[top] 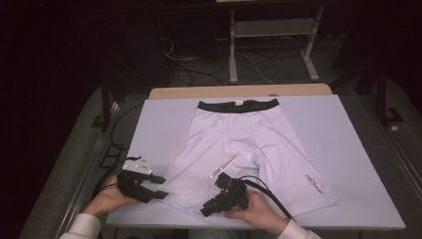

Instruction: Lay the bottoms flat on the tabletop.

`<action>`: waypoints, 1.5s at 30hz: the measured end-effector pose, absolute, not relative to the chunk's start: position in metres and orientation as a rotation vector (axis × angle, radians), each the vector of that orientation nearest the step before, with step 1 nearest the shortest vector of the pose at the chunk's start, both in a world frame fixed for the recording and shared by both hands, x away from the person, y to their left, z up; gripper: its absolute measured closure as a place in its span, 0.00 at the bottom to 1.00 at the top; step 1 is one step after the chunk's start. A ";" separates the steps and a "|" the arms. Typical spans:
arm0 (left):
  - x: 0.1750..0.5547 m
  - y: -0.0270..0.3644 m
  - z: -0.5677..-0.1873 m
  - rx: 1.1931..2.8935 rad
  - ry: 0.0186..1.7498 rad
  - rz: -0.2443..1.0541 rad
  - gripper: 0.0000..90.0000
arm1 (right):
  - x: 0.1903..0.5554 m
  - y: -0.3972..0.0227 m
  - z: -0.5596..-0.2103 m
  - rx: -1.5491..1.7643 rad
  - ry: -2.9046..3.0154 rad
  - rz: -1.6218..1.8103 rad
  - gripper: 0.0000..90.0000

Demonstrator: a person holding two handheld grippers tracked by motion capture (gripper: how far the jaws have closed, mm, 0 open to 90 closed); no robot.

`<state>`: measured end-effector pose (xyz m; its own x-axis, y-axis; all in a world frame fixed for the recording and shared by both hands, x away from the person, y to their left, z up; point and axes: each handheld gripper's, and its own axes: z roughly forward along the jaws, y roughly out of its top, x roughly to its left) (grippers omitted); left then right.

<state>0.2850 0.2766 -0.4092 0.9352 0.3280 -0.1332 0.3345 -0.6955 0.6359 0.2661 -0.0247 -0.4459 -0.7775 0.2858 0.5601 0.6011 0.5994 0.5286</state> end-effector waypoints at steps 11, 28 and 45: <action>0.300 0.261 -0.404 2.261 0.524 -0.001 0.15 | 0.281 -0.062 -0.422 -0.806 -2.549 -1.193 0.36; 0.316 0.248 -0.396 2.156 0.602 0.071 0.00 | 0.312 -0.134 -0.394 -1.047 -2.590 -1.318 0.00; 0.326 0.214 -0.386 2.121 0.572 0.100 0.00 | 0.319 -0.197 -0.383 -1.217 -2.565 -1.381 0.00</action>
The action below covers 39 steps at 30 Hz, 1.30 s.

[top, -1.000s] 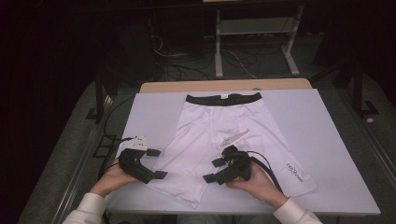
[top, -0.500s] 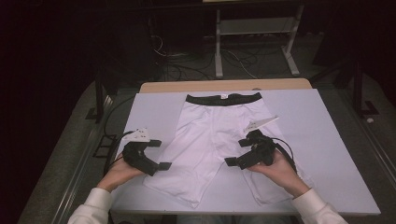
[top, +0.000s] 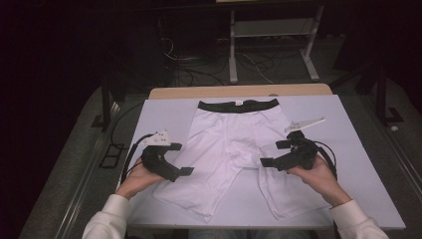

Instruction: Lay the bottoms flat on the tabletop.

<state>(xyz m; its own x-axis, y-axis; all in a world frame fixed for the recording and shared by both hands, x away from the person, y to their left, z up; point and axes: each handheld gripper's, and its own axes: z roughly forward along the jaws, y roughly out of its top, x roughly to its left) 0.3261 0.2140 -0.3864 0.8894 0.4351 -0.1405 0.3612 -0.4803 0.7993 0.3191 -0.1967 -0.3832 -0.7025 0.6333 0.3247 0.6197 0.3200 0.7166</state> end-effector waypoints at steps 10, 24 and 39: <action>0.328 0.187 -0.395 2.042 0.567 0.069 0.00 | 0.313 -0.228 -0.387 1.262 2.470 1.362 0.00; 0.315 0.193 -0.411 1.934 0.635 0.134 0.00 | 0.296 -0.272 -0.399 1.345 2.351 1.420 0.00; 0.297 0.228 -0.424 1.860 0.709 0.216 0.00 | 0.274 -0.295 -0.421 1.338 2.246 1.444 0.00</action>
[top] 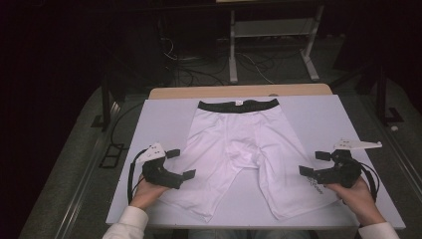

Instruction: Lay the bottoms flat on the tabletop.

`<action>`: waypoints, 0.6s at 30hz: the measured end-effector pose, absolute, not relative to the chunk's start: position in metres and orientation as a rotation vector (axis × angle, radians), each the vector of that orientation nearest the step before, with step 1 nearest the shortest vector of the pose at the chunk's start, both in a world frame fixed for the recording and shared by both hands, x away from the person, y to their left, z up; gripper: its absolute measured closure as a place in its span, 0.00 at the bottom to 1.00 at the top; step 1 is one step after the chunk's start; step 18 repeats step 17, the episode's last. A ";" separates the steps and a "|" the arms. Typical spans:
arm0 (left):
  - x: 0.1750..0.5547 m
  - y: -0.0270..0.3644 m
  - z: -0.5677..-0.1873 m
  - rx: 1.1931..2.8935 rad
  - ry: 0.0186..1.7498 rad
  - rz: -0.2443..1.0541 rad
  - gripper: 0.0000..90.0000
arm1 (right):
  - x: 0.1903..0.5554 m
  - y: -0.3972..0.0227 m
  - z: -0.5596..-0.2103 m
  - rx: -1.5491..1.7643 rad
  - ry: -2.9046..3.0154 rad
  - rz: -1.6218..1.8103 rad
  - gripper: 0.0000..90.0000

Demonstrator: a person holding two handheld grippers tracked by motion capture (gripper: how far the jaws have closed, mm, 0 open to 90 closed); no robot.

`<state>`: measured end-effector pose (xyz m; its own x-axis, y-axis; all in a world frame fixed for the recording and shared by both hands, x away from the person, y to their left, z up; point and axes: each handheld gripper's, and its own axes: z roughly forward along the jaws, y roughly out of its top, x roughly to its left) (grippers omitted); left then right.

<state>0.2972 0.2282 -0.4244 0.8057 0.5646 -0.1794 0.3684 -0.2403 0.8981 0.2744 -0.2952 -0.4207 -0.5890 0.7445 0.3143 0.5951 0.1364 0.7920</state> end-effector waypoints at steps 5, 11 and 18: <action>0.293 0.235 -0.429 1.868 0.718 0.226 0.00 | 0.266 -0.305 -0.428 1.316 2.190 1.449 0.00; 0.294 0.238 -0.432 1.890 0.730 0.245 0.00 | 0.258 -0.315 -0.435 1.298 2.171 1.423 0.00; 0.296 0.240 -0.436 1.914 0.741 0.238 0.00 | 0.259 -0.318 -0.438 1.314 2.166 1.407 0.00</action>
